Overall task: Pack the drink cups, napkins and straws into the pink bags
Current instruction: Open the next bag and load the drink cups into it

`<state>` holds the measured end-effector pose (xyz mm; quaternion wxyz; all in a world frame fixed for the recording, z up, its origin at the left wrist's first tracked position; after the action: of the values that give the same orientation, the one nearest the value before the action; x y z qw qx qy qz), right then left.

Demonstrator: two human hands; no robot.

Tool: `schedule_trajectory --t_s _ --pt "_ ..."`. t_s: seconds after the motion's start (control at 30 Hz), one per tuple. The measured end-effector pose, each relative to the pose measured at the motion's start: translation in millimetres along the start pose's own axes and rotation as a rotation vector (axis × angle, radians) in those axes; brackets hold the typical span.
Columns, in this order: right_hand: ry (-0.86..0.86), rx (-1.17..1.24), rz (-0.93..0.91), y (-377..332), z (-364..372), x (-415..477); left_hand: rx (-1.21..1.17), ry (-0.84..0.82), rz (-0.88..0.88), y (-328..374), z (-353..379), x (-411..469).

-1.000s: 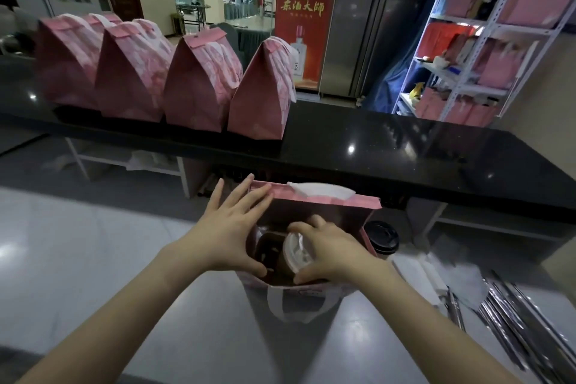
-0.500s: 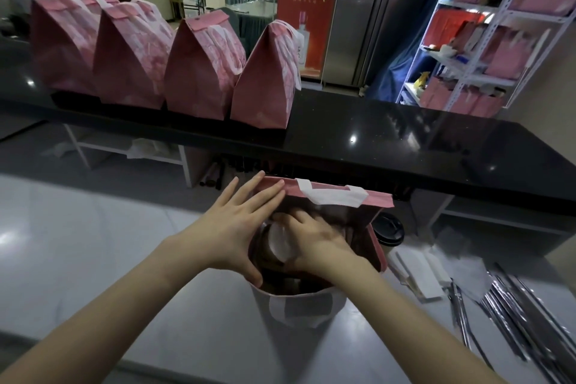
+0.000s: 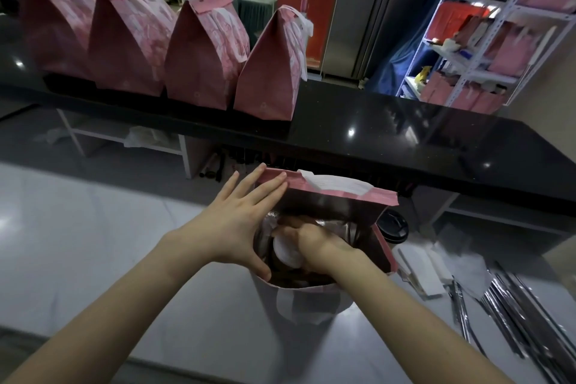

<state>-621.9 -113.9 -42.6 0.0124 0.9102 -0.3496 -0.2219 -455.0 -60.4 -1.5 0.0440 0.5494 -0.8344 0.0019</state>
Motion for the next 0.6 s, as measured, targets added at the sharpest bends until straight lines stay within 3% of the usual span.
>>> schedule_trajectory --t_s 0.07,0.13,0.17,0.27,0.37,0.47,0.6 --pt "-0.001 0.142 0.018 2.4 0.9 0.8 -0.011 0.008 0.002 -1.3 0.7 0.9" --pt "0.136 0.469 0.064 5.2 2.5 2.5 -0.023 0.017 0.006 -2.1 1.7 1.6" --pt "0.194 0.512 0.054 4.0 4.3 3.0 -0.03 0.017 0.009 -2.2 2.1 1.9" --pt "0.175 0.368 0.082 -4.5 18.9 10.6 -0.042 0.02 0.023 -0.2 3.3 3.4" --pt "0.065 -0.051 0.066 -6.7 30.6 26.8 -0.042 0.019 0.039 4.1 3.6 5.5" --pt "0.072 0.129 0.044 2.8 28.3 27.0 -0.046 0.016 0.042 4.8 1.8 7.7" --pt "0.218 0.418 0.044 9.1 17.0 -5.0 -0.052 0.034 0.036 3.9 -0.3 9.2"
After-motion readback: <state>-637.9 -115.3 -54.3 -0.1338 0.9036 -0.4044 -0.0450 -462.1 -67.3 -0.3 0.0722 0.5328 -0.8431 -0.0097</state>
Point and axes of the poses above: each hand's wrist, its own x-axis towards the middle knuckle, its own z-axis out of the palm, y = z × x, the point moved 2 cm from there along x, towards the middle knuckle, and after that the axes turned 1 degree about -z, right-handed, at the moved point
